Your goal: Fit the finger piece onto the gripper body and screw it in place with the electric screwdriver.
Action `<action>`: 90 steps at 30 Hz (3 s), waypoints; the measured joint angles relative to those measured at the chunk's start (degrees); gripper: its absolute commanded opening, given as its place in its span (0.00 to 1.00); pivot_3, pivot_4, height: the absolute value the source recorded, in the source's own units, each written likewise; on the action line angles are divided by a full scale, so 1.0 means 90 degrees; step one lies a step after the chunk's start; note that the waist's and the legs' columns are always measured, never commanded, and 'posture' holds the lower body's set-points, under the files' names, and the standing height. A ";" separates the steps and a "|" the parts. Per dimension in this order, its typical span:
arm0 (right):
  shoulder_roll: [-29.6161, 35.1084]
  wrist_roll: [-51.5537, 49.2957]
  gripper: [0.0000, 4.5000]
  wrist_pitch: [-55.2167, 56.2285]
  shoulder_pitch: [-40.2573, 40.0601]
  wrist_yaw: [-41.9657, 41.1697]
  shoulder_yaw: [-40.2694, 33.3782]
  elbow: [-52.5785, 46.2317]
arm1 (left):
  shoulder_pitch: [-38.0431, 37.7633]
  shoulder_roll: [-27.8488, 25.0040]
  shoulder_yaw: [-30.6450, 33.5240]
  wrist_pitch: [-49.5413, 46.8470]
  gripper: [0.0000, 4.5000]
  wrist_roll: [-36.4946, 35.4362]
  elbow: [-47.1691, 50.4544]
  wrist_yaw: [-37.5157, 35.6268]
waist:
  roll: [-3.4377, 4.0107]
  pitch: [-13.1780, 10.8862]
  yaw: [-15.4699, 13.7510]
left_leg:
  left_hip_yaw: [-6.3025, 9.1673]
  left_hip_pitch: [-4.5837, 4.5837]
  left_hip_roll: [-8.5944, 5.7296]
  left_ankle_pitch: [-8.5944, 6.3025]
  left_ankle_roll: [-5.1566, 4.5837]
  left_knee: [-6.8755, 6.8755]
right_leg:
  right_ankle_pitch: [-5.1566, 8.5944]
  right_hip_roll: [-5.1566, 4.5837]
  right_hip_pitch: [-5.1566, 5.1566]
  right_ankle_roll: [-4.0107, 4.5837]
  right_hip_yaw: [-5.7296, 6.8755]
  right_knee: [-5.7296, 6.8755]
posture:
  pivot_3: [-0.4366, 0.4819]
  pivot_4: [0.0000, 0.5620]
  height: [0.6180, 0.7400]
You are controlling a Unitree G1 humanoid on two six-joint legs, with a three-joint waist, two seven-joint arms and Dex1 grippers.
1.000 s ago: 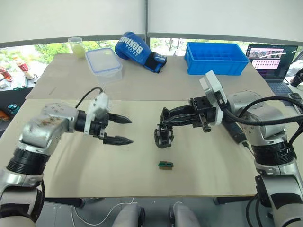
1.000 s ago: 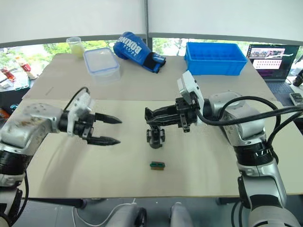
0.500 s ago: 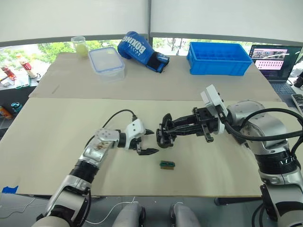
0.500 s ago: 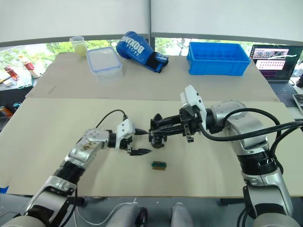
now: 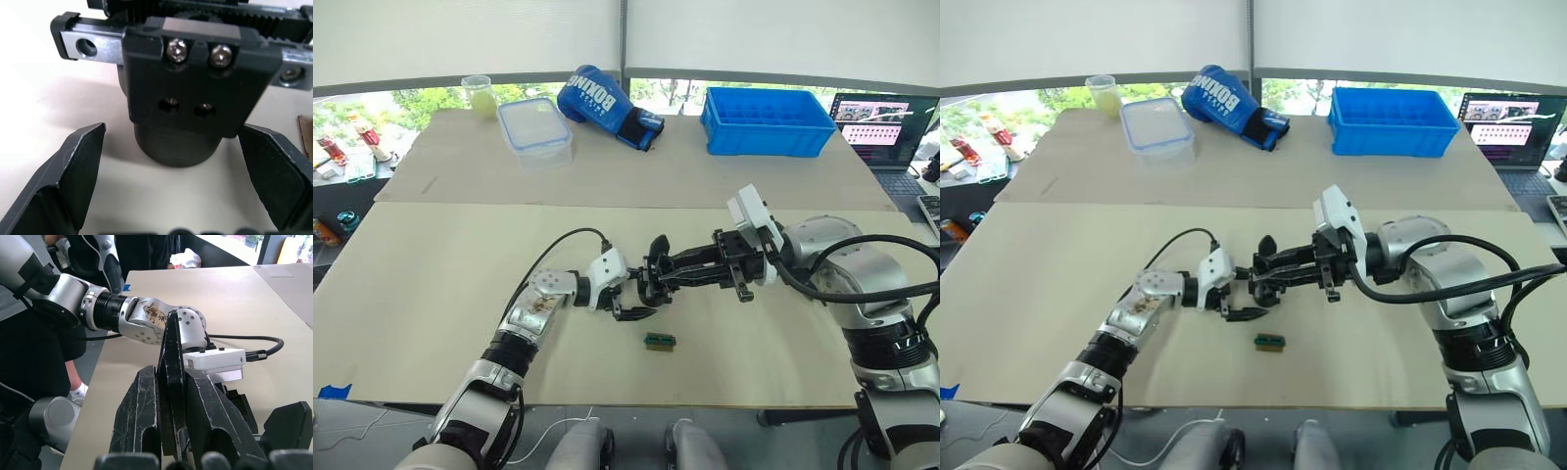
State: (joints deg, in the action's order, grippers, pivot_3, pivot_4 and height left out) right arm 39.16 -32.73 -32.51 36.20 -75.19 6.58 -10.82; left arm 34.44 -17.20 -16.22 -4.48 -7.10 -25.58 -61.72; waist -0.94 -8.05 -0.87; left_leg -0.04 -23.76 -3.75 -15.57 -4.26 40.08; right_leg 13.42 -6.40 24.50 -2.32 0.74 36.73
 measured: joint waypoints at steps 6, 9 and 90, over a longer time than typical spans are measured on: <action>-0.0047 0.0124 0.07 0.0301 -0.0077 -0.0037 0.0039 0.0029 | 0.0100 0.0107 -0.0022 0.0096 0.81 0.0018 -0.0169 -0.0247 | 0.0000 0.0000 0.0007 | -0.0001 0.0000 0.0000 0.0000 0.0000 0.0001 | 0.0000 0.0009 0.0000 0.0000 0.0002 0.0001 | 0.48 0.27 1.00; -0.0197 0.0256 0.07 0.0573 -0.0077 -0.0102 0.0139 0.0180 | 0.0269 0.0127 -0.0018 0.0316 0.51 0.0048 -0.0484 -0.0345 | 0.0000 0.0000 0.0012 | -0.0002 0.0001 0.0000 0.0000 0.0001 0.0002 | 0.0000 0.0015 0.0000 0.0000 0.0006 0.0001 | 0.48 0.27 1.00; -0.1419 0.1252 0.07 0.2621 -0.0109 -0.0413 0.0606 0.2629 | 0.0535 -0.0025 0.0036 0.1044 0.51 0.0267 -0.1223 -0.0745 | -0.0007 0.0039 0.0145 | 0.0000 0.0088 0.0013 0.0000 0.0011 -0.0029 | 0.0000 0.0012 -0.0040 0.0000 -0.0001 0.0006 | 0.48 0.27 1.00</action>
State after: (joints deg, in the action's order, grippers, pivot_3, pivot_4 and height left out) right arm 26.39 -21.46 -8.92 35.22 -78.91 12.03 12.84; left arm 39.26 -17.43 -15.89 4.92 -4.69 -36.58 -68.42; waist -1.00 -7.70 0.43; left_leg -0.03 -22.97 -3.63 -15.57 -4.17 39.82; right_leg 13.42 -6.28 24.13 -2.32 0.73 36.78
